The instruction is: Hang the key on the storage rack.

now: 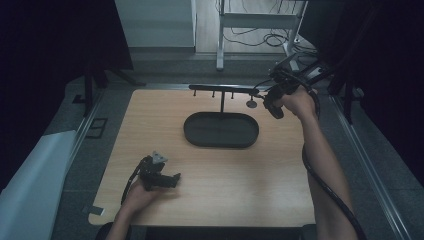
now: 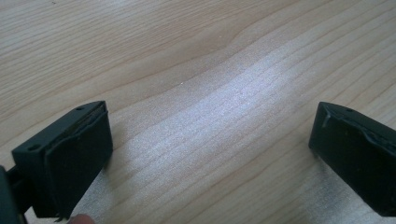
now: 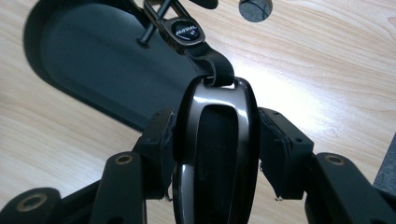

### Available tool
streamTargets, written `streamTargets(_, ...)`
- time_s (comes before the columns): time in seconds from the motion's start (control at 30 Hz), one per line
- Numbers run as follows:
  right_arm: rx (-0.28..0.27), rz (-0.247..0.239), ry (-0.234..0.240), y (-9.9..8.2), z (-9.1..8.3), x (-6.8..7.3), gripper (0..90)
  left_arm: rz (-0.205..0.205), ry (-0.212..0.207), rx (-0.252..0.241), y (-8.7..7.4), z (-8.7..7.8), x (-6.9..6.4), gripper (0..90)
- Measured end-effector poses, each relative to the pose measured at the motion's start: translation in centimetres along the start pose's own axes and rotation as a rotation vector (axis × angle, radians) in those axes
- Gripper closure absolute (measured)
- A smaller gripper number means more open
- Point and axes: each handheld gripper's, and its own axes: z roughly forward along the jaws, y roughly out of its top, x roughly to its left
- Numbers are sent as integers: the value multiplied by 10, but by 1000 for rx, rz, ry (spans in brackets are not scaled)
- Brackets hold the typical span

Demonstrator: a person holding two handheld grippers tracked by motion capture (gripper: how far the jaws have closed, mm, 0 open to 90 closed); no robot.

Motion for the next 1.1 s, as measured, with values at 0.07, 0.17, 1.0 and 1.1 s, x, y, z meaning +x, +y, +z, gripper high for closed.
streamTargets(0.07,3,5,-2,1,5,-1,491,0,0,0,0,0,0,0)
streamTargets(0.17,19,10,-9,1,15,-1,491,0,0,0,0,0,0,0)
streamTargets(1.0,19,-29,-26,-3,66,10,490,-4,4,-8,0,1,0,0)
streamTargets(1.1,13,-47,-31,-4,73,13,489,-4,4,-8,0,1,0,0)
